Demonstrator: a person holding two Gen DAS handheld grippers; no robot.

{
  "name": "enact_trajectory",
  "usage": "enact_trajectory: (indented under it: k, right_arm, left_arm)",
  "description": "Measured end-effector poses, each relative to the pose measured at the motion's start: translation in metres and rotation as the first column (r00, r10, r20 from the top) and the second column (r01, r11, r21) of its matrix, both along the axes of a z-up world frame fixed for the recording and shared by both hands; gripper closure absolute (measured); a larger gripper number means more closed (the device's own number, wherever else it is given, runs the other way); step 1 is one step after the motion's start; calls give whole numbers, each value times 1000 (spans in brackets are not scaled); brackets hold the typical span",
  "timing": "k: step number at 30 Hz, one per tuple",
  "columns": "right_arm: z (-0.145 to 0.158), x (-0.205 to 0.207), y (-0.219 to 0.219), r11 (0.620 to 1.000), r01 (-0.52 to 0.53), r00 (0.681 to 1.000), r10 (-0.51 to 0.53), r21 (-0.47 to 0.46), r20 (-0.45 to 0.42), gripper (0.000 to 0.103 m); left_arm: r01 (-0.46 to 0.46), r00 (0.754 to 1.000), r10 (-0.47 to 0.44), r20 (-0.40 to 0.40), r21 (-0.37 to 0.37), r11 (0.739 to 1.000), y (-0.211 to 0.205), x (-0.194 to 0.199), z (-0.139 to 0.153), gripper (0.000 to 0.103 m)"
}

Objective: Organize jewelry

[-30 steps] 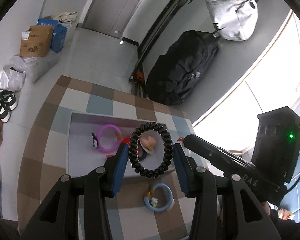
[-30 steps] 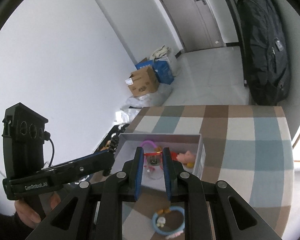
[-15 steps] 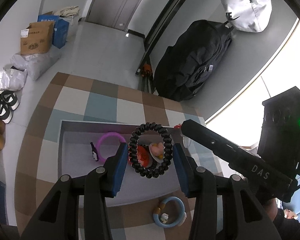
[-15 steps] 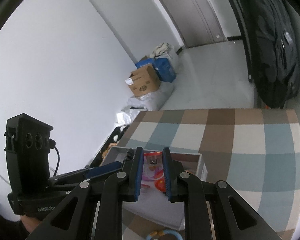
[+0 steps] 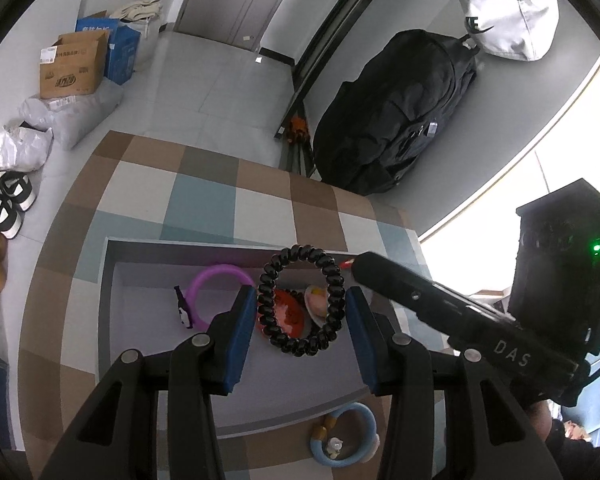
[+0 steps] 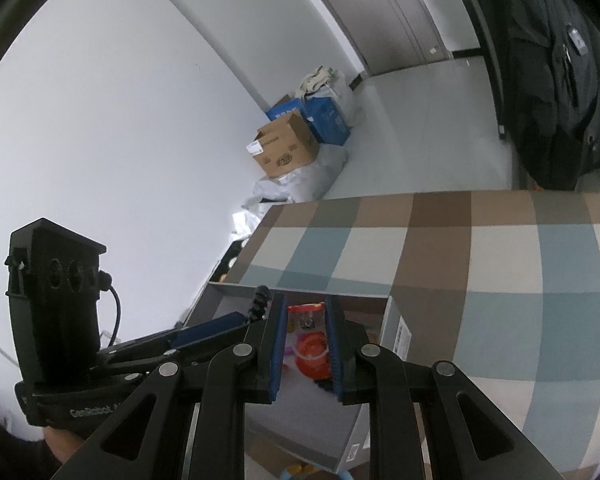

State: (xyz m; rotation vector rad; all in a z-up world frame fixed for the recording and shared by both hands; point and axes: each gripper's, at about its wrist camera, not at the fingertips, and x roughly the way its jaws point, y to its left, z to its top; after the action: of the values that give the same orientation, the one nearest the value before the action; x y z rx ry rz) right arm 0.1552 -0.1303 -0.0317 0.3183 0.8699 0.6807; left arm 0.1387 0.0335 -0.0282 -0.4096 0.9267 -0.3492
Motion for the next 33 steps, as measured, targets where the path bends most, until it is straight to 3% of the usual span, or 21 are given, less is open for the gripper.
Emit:
enact_trajectory:
  k: [3, 5, 7, 13, 24, 30, 33]
  right_arm:
    - [1, -1, -1, 1000, 16, 1000, -16, -20, 11, 78]
    - [5, -4, -4, 999, 26, 999, -26, -22, 35, 61]
    - [9, -6, -9, 999, 37, 998, -38, 10, 52, 44]
    - [15, -10, -20, 996, 75, 994, -78, 46, 74, 23]
    - [15, -22, -16, 998, 64, 992, -61, -20, 106, 2]
    - [16, -36, -16, 992, 97, 985, -85, -77, 149, 0]
    - [16, -43, -15, 984, 118, 979, -93, -133, 179, 0]
  left_arm:
    - [4, 1000, -4, 1, -39, 999, 3, 0, 3, 53]
    - [-2, 1000, 3, 11, -67, 998, 5, -1, 5, 36]
    - [-25, 999, 27, 20, -73, 997, 9, -2, 7, 27]
    - [-62, 998, 62, 5, -60, 996, 13, -1, 4, 27]
    - [-104, 994, 99, 54, 102, 989, 8, -9, 6, 27]
    - [-103, 993, 93, 72, 149, 984, 6, -17, 7, 25]
    - [-97, 993, 86, 78, 154, 983, 4, -24, 8, 19]
